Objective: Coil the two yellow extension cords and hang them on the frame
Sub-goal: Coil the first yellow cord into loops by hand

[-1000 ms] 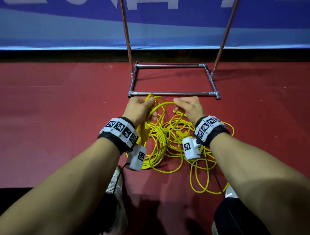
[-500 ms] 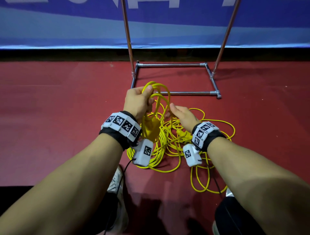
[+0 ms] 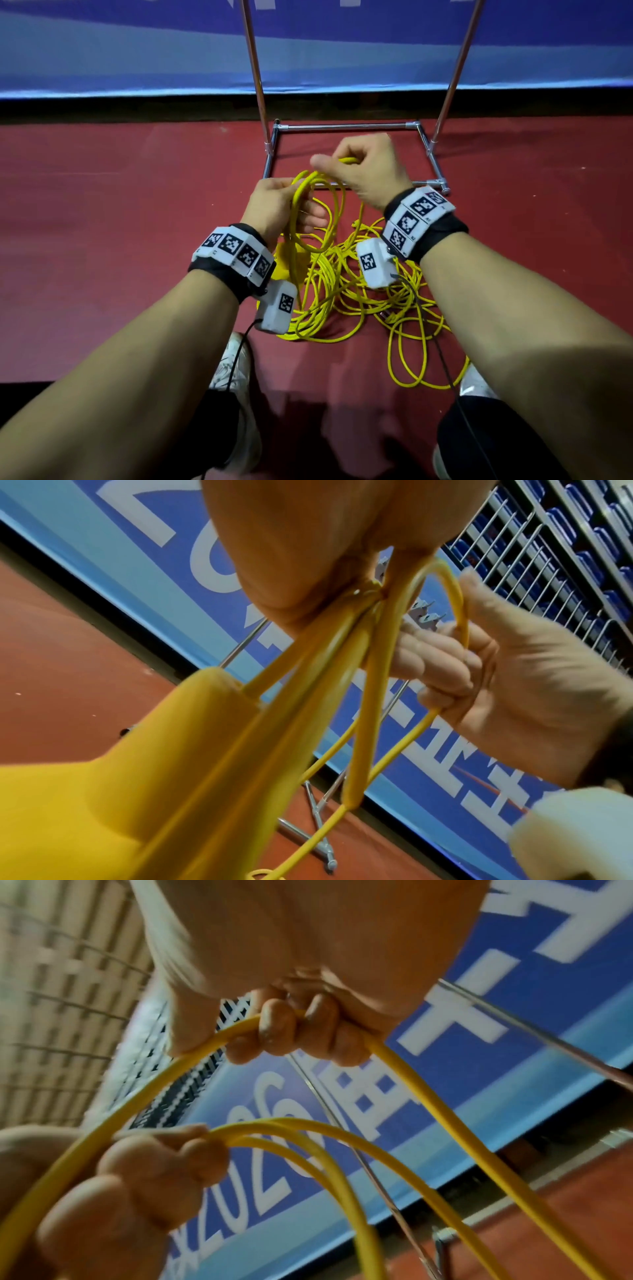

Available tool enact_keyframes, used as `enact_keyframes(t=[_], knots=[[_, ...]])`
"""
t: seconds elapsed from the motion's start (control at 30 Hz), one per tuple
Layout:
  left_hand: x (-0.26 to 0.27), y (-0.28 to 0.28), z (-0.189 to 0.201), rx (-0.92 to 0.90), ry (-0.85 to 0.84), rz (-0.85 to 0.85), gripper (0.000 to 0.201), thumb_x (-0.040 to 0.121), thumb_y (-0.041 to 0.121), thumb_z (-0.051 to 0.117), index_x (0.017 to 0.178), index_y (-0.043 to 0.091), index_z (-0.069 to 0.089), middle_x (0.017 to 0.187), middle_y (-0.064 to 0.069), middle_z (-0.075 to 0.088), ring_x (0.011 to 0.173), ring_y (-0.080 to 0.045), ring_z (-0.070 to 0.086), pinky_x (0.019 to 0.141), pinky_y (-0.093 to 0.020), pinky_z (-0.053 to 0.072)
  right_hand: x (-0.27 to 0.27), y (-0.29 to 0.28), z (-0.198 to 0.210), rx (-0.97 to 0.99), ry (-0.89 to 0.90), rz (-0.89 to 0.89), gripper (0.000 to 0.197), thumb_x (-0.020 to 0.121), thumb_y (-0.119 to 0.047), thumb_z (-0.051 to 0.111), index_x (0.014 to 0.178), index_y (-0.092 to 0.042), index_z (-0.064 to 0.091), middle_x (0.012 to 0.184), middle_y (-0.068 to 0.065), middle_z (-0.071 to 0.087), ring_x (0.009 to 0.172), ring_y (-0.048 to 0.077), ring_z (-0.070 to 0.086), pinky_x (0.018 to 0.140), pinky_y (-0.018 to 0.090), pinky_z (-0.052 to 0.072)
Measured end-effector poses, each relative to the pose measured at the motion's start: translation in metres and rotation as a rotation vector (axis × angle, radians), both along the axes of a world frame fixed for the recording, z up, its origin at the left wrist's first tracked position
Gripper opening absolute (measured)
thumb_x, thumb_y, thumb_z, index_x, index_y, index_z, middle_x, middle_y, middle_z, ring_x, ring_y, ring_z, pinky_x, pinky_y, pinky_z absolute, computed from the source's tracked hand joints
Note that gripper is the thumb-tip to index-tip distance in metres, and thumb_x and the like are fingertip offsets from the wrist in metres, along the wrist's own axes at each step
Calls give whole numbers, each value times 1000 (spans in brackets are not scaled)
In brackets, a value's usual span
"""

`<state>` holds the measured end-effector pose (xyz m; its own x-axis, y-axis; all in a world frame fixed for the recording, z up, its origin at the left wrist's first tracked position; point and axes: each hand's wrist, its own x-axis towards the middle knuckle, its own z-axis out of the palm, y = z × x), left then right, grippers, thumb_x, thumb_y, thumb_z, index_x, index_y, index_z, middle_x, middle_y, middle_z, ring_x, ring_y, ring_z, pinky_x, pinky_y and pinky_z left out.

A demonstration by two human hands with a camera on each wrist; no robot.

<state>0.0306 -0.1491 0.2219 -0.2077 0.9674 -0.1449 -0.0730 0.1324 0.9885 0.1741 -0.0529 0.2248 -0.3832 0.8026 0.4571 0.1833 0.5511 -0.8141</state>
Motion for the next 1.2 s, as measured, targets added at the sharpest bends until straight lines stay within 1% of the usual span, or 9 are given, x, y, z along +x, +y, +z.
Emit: enact_keyframes(t=[0.17, 0.33, 0.5, 0.57, 0.67, 0.77, 0.87, 1.03, 1.2], knots=[[-4, 1, 10, 79, -25, 48, 26, 97, 6, 47, 74, 4, 57, 46, -3, 49, 34, -14, 37, 39, -19, 31, -11, -10, 11, 78, -222, 60, 41, 73, -53, 81, 64, -14, 70, 56, -6, 63, 52, 0, 47, 52, 23, 40], [-3, 3, 10, 142, 58, 58, 34, 104, 16, 49, 70, 11, 51, 46, 5, 40, 38, -9, 26, 41, -19, 21, -2, -12, -17, -93, -51, 135, 27, 83, -29, 80, 75, -6, 68, 59, -7, 52, 54, 2, 40, 53, 20, 34], [-12, 6, 18, 212, 33, 152, 30, 104, 17, 48, 76, 9, 54, 44, 6, 41, 40, -10, 25, 41, -18, 20, 29, -1, -90, -203, -495, 90, 23, 95, -31, 66, 87, -9, 65, 63, -8, 50, 55, 6, 39, 61, 28, 35], [-14, 5, 22, 227, 31, 162, 33, 105, 17, 48, 73, 10, 54, 44, 6, 41, 40, -10, 25, 41, -19, 20, 43, 1, -113, -279, -537, 40, 29, 99, -35, 59, 80, -14, 61, 60, -7, 44, 51, 8, 36, 56, 28, 31], [-16, 5, 23, 214, 14, 184, 34, 105, 16, 47, 71, 13, 53, 44, 6, 41, 38, -9, 25, 43, -18, 18, 55, 9, -105, -275, -359, -74, 38, 100, -34, 57, 68, -15, 50, 58, -4, 37, 49, 7, 30, 51, 30, 28], [-22, 6, 21, 175, 25, 189, 33, 103, 14, 48, 70, 11, 54, 46, 1, 46, 35, -12, 33, 40, -19, 25, 60, 27, -61, -236, -6, -121, 37, 93, -33, 58, 77, 0, 62, 52, -15, 41, 48, -1, 33, 53, 19, 27], [-19, 6, 19, 107, 66, 124, 30, 103, 12, 47, 74, 6, 55, 46, -3, 55, 33, -16, 47, 38, -19, 37, 59, 34, -21, -252, 197, -142, 35, 91, -39, 53, 81, -13, 75, 48, -17, 45, 52, -1, 39, 57, 16, 29], [0, 3, 9, 1, 76, -10, 26, 104, 12, 44, 81, 4, 53, 53, -8, 65, 42, -21, 63, 45, -24, 48, 24, 20, -16, -54, -50, -14, 38, 89, -50, 60, 78, -16, 73, 60, -8, 54, 60, 4, 43, 61, 24, 35], [4, 1, -2, -16, 48, 4, 24, 105, 16, 43, 88, 5, 56, 54, -6, 65, 45, -21, 64, 53, -27, 50, -3, 2, -23, -74, -50, 75, 28, 79, -35, 82, 78, -18, 61, 58, -11, 48, 52, 2, 38, 52, 20, 35]])
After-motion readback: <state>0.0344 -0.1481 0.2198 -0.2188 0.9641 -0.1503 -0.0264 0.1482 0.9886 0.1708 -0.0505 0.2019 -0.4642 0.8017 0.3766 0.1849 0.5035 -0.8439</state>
